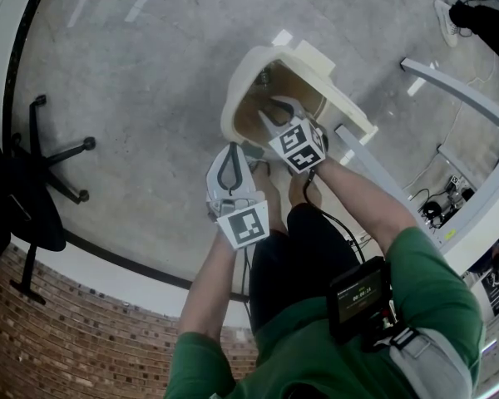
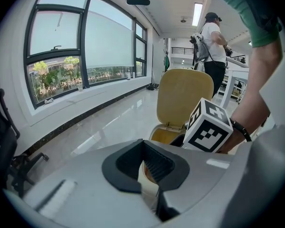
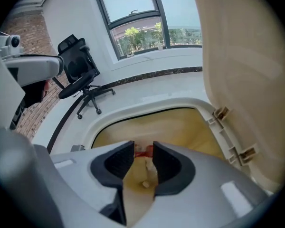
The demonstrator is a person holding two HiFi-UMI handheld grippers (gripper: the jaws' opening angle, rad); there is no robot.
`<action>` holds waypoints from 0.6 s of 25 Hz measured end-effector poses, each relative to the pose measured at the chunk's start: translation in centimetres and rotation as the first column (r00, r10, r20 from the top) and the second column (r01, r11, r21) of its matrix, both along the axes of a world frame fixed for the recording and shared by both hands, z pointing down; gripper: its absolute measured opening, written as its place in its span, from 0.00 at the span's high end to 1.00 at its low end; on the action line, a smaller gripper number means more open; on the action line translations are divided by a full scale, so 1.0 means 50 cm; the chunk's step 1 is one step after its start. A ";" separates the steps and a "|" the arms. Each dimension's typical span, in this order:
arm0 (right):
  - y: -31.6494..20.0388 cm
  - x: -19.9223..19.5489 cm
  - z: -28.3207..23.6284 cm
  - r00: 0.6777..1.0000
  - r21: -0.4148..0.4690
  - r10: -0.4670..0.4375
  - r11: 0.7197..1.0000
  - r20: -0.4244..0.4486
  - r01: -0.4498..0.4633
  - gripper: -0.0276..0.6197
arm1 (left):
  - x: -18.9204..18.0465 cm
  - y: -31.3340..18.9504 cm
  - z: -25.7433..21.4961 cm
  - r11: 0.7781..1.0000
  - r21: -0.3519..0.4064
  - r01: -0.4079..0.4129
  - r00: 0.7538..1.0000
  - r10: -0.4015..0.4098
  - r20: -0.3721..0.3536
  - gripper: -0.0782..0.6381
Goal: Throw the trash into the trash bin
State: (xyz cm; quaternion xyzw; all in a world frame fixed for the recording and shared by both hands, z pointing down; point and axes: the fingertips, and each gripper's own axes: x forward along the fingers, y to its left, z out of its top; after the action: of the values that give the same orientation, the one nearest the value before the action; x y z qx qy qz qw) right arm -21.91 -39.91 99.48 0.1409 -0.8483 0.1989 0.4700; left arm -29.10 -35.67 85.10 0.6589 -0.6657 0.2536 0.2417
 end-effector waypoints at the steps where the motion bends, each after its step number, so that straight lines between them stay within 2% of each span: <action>1: -0.004 -0.001 -0.011 1.000 0.006 0.000 1.000 0.010 0.000 0.78 | -0.001 -0.003 -0.003 1.000 0.003 0.002 1.000 -0.002 0.002 0.88; 10: -0.007 -0.002 -0.219 0.987 0.068 -0.024 0.998 0.158 0.013 0.78 | 0.005 -0.037 -0.108 0.999 0.051 -0.017 0.999 0.014 0.042 0.88; 15: -0.024 -0.002 -0.351 0.971 0.119 -0.006 0.993 0.238 -0.023 0.80 | 0.008 -0.061 -0.193 0.994 0.105 -0.024 0.997 0.016 0.073 0.88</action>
State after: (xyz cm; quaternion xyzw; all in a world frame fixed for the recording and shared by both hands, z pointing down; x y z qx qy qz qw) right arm -22.03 -41.09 81.91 0.1478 -0.9085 0.1647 0.3546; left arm -28.69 -38.71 75.46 0.6679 -0.6798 0.2438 0.1797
